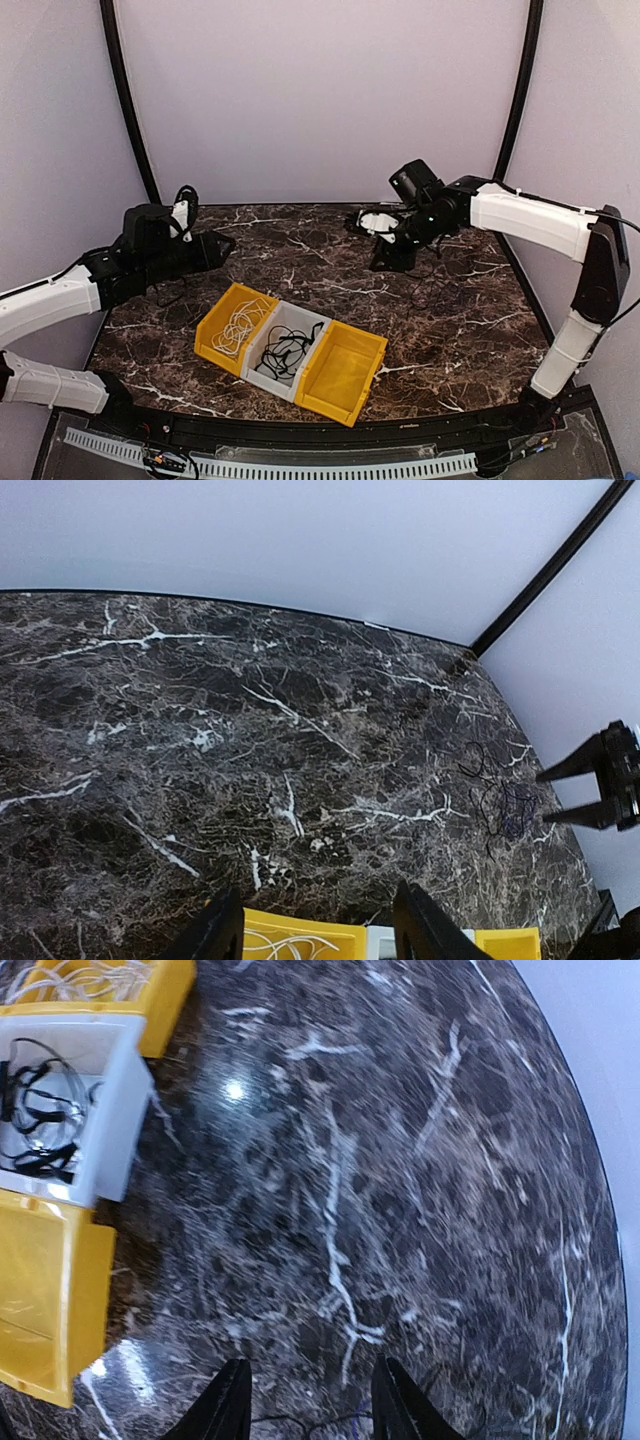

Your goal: Untangle the cables

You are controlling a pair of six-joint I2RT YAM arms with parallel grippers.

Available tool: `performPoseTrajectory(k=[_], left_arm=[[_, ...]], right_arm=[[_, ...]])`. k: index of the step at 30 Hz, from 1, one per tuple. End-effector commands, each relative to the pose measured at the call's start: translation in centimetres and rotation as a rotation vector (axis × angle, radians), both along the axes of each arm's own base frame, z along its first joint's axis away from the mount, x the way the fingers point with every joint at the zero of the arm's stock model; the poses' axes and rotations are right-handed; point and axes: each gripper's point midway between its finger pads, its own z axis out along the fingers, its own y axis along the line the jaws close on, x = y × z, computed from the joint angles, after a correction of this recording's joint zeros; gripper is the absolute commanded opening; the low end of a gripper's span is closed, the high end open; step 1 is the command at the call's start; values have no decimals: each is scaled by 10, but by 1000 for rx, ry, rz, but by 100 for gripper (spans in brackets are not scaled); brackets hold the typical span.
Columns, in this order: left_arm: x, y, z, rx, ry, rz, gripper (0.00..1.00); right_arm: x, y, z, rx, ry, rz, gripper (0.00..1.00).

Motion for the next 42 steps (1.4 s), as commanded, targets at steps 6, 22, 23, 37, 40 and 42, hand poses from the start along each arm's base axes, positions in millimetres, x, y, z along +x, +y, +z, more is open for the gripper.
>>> performPoseTrajectory(k=[6, 22, 23, 37, 40, 42], left_arm=[[-5, -72, 14, 4, -15, -266, 53], [-26, -127, 12, 24, -16, -399, 53], [-27, -129, 11, 24, -15, -403, 53], [-38, -161, 28, 97, -173, -488, 55], [-38, -176, 35, 154, -255, -510, 57], [-39, -190, 45, 162, -313, -531, 57]], right_arm=[[77, -104, -28, -7, 3, -385, 46], [90, -137, -113, -97, 137, -444, 53], [91, -136, -116, -101, 142, -444, 53], [78, -104, -33, 93, 137, -346, 0], [59, -88, 14, 182, 110, -269, 0], [47, -78, 35, 214, 99, -221, 0]])
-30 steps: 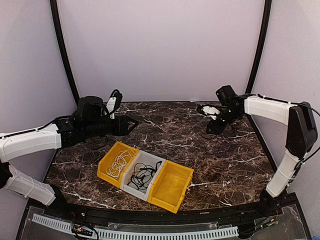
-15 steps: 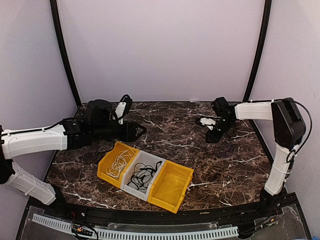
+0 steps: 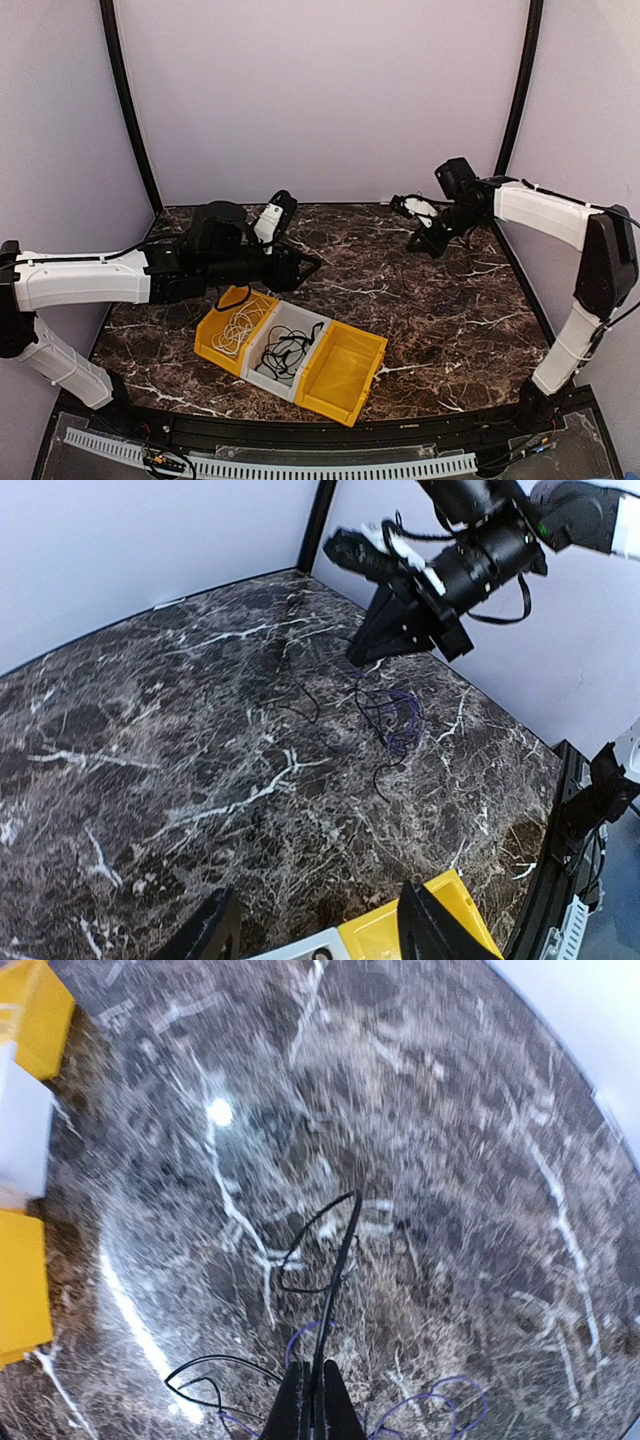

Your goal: Untangle the cables

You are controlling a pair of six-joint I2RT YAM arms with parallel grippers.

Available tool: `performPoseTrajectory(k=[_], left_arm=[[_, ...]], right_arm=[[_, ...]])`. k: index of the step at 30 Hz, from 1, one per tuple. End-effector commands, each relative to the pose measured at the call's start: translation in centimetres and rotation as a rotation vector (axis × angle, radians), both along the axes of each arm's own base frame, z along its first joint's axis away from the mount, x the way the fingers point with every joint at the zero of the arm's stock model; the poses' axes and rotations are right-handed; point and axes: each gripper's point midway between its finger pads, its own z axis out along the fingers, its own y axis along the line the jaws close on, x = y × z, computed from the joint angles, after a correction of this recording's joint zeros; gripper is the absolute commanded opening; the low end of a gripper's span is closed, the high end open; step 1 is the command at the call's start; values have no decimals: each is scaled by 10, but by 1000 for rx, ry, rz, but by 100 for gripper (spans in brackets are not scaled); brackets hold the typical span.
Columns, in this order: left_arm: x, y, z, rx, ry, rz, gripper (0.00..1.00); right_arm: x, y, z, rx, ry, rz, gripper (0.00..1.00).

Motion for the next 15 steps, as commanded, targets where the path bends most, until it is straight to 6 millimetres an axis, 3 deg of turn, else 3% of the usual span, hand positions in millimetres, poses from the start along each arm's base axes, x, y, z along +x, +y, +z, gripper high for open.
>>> performPoseTrajectory(k=[1, 6, 11, 15], left_arm=[[1, -29, 48, -23, -220, -54, 57], [-3, -58, 68, -35, -336, -84, 59], [-5, -77, 72, -40, -392, -79, 61], [-9, -82, 78, -104, -378, -80, 60]], right_arm=[[-32, 35, 80, 160, -76, 137, 0], [-72, 60, 102, 189, -63, 274, 0], [-112, 81, 116, 234, -48, 415, 0], [-123, 88, 136, 263, -74, 449, 0]])
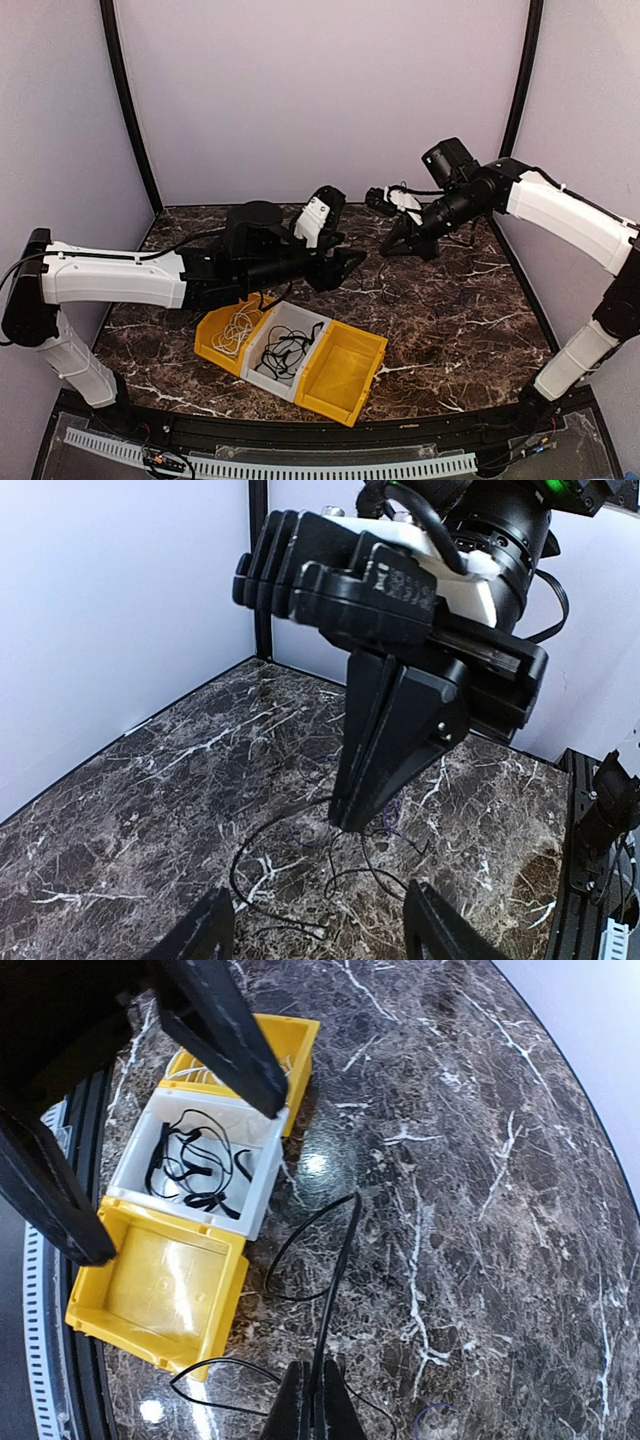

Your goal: Untangle the cables

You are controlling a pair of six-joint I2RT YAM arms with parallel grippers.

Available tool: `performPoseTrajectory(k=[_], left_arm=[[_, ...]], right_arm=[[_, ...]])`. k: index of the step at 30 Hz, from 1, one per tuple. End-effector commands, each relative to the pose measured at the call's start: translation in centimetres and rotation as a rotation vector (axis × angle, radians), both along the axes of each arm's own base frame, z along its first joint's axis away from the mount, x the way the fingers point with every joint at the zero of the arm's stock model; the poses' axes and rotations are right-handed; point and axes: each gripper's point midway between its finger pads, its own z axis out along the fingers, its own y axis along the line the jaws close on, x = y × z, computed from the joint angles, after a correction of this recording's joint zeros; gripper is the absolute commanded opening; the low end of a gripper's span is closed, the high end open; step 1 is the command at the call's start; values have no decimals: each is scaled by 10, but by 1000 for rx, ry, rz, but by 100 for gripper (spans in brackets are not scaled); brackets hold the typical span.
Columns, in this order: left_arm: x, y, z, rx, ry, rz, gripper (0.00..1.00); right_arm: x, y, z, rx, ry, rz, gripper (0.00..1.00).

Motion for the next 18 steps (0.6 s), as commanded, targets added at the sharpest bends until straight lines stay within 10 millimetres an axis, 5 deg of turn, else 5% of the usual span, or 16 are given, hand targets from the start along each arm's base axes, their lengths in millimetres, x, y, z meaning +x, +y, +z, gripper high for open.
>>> performPoseTrajectory(k=[1, 9, 18], left_arm=[[-1, -4, 35, -129, -54, 3, 60], [-12, -17, 47, -349, 62, -61, 60], [18, -62, 33, -488, 95, -36, 46]], right_arm=[[-17, 7, 38, 68, -37, 59, 0], [-12, 15, 72, 144, -84, 56, 0], [-4, 16, 116, 226, -191, 14, 0]])
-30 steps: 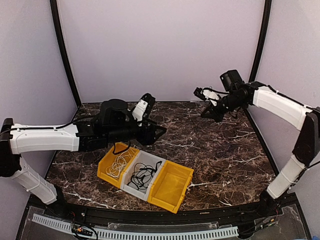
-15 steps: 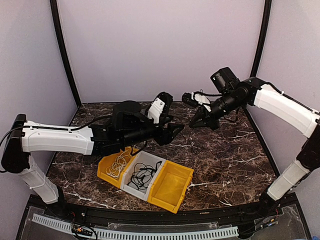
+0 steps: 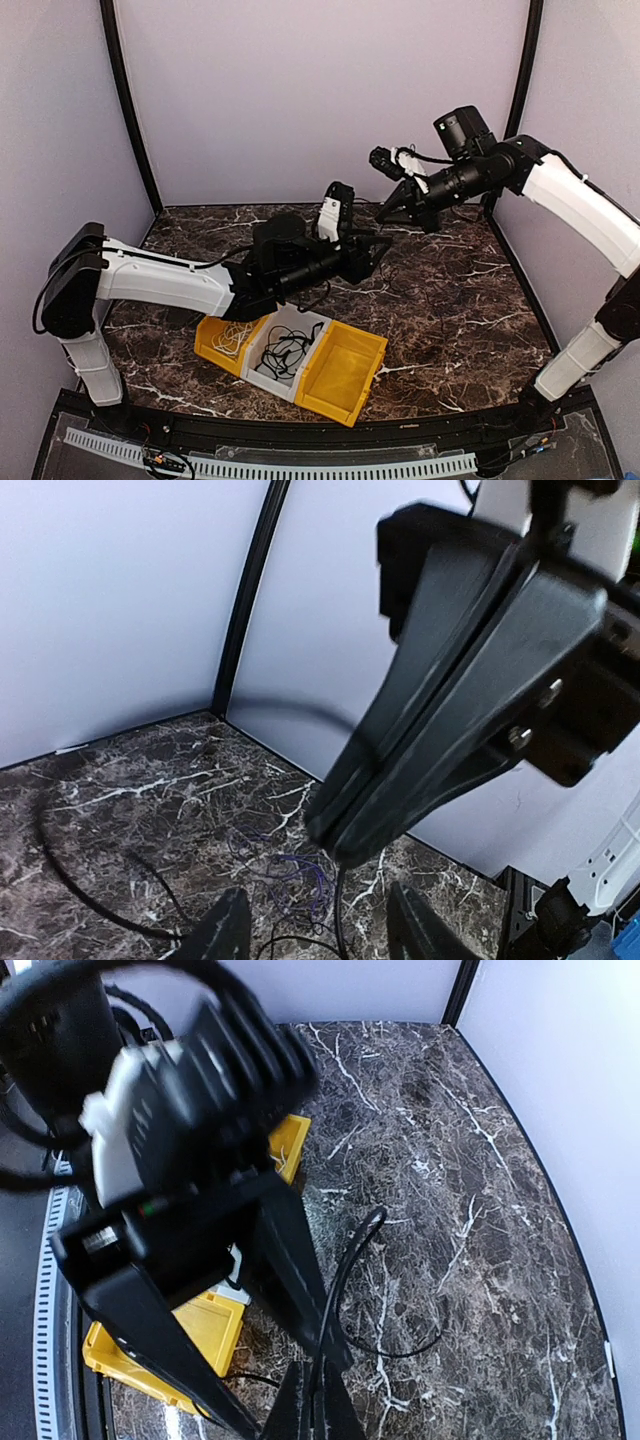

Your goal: Untangle the cables

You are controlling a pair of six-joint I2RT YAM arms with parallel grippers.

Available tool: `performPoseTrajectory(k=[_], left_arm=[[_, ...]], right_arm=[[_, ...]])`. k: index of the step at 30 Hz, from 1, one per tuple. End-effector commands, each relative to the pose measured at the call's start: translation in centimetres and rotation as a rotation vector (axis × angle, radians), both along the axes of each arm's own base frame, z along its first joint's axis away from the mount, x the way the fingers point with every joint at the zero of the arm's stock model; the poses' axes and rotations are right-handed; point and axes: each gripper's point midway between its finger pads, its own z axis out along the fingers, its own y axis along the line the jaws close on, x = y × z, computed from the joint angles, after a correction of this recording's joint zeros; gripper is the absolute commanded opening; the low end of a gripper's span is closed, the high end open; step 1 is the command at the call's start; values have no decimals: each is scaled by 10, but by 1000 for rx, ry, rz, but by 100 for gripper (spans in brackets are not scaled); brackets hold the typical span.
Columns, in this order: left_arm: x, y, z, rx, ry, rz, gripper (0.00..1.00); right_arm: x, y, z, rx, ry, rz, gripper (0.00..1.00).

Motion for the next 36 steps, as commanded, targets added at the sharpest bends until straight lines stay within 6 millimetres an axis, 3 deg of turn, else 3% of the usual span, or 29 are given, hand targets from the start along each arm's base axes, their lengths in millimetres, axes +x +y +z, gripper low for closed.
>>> performPoseTrajectory(k=[1, 2, 3, 6, 11, 15, 20, 24, 30, 32, 33, 36], left_arm=[[6, -17, 18, -143, -33, -8, 39], [6, -18, 24, -181, -55, -10, 34], [6, -21, 16, -183, -61, -16, 27], [8, -25, 16, -220, -100, -19, 16], [18, -40, -17, -170, -95, -3, 2], [20, -49, -39, -151, -69, -16, 0], [25, -52, -58, -112, -56, -4, 0], [25, -50, -61, -97, -59, 3, 0], [24, -34, -41, -105, -32, 37, 1], [26, -21, -39, -94, 4, 86, 9], [33, -11, -38, -99, 23, 148, 17], [28, 2, -18, -106, -4, 158, 35]], right_arm=[[1, -1, 53, 111, -126, -29, 0], [0, -3, 60, 125, -142, -30, 0], [0, -4, 68, 138, -154, -30, 0], [3, -13, 99, 217, -172, -21, 0], [14, -38, 161, 392, -218, -24, 0], [17, -58, 206, 465, -276, -29, 0], [13, -79, 231, 525, -276, -16, 0], [12, -85, 226, 529, -258, -18, 0], [19, -86, 180, 487, -185, -62, 0], [18, -87, 169, 472, -172, -70, 0], [17, -87, 164, 465, -163, -72, 0], [15, -88, 155, 453, -145, -80, 0]])
